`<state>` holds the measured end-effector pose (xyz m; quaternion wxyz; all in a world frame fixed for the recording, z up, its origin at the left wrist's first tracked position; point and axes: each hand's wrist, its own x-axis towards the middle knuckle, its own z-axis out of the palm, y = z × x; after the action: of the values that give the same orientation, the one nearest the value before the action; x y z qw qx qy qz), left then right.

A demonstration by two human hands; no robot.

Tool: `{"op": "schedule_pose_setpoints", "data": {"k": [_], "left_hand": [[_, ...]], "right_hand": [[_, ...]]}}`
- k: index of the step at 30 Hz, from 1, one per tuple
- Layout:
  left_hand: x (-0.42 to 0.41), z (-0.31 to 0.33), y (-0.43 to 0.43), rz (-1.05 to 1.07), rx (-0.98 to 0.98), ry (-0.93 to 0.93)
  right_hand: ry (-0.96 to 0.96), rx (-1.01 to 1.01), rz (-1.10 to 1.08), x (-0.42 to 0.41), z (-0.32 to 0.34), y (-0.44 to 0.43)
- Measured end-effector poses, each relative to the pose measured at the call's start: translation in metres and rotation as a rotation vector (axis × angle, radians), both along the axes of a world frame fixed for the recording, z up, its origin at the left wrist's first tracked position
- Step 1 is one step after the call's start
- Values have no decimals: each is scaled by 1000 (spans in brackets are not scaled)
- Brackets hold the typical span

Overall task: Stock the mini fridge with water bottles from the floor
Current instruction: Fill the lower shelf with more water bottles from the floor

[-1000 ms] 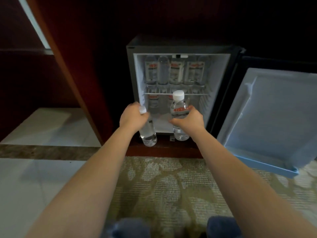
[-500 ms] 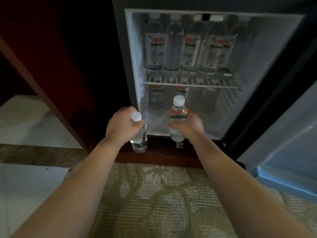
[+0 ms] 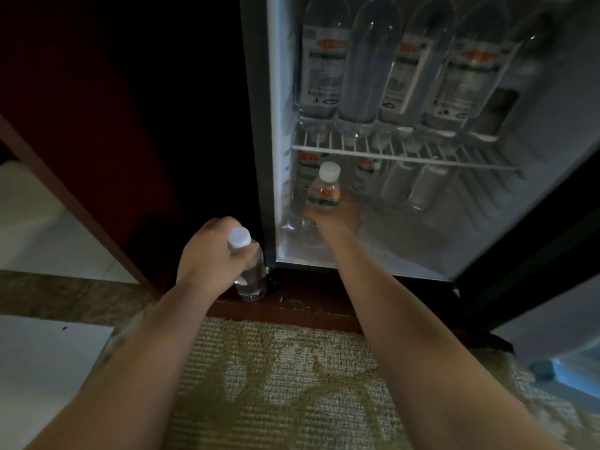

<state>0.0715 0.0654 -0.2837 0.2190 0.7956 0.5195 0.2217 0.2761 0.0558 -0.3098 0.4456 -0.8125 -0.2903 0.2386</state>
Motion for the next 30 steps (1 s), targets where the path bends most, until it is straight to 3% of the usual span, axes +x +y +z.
{"op": "schedule_pose_setpoints", "data": {"k": [17, 25, 30], "left_hand": [[5, -7, 5, 27, 115, 38], [-1, -6, 4, 59, 64, 25], [-7, 3, 7, 108, -22, 83]], "right_hand": [[-28, -22, 160, 17, -5, 49], [-134, -245, 279, 25, -22, 47], [-358, -191, 108, 4, -21, 7]]}}
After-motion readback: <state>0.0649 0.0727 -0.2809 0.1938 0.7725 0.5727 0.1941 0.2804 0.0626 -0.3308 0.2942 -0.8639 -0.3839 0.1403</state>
